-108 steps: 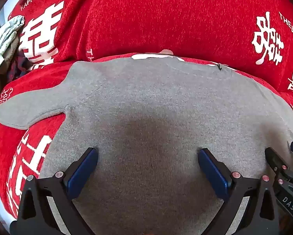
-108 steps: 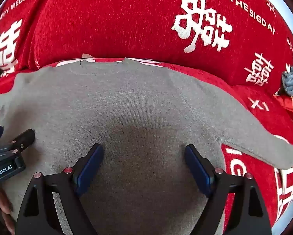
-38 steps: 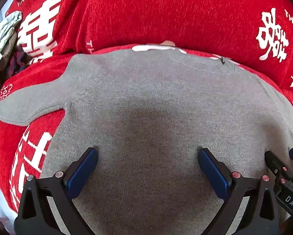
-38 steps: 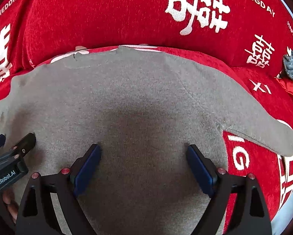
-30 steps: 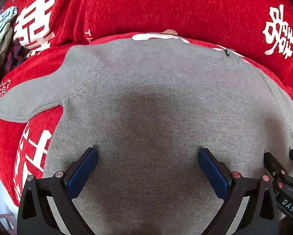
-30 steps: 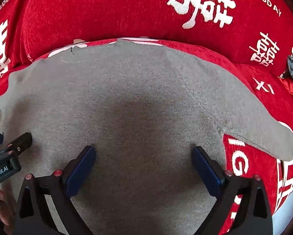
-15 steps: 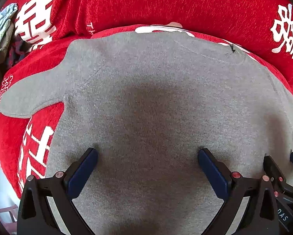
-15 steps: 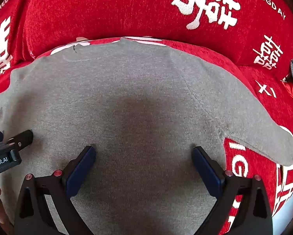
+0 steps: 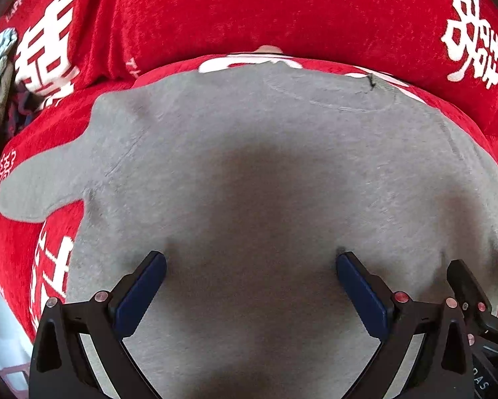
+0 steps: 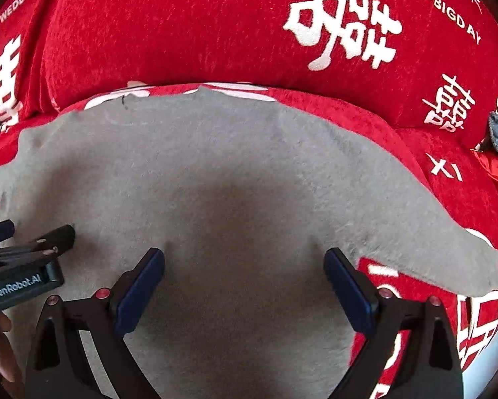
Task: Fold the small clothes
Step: 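Grasp the grey sweater sleeve cuff with the right gripper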
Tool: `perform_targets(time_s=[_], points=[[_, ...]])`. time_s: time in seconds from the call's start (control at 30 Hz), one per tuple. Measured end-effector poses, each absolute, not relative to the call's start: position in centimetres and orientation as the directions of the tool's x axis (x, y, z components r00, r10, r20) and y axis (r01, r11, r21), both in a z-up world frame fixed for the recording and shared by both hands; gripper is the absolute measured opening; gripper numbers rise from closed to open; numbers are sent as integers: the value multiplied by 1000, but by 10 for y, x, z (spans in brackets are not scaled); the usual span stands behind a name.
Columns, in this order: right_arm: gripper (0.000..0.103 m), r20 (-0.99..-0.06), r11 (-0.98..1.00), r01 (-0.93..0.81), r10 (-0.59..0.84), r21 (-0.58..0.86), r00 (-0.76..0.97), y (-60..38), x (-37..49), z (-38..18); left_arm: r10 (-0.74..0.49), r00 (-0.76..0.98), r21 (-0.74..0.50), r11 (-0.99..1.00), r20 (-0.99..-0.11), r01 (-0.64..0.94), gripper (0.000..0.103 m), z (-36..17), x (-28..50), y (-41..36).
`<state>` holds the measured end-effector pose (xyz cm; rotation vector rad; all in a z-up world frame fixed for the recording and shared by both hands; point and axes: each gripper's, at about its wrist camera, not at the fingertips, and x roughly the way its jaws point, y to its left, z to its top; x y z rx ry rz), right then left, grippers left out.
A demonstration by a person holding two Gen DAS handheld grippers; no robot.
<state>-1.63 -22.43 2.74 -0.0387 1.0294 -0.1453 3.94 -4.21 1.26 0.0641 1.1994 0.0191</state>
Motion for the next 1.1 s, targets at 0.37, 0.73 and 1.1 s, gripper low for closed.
perform_targets(time_s=[0.37,0.73,1.1], points=[[97,-842,979,183,-173,-90,511,-270,-12,31,29,375,65,994,-927,83,103,14,53,-94],[97,-834,957,276,-223,-89,504,-332,-22,32,3,382,80,979,-924,186,103,13,56,-169],[97,-825,907,414,-290,-75,485,-419,-59,29,-37,385,84,953,-922,293,103,17,47,-243]])
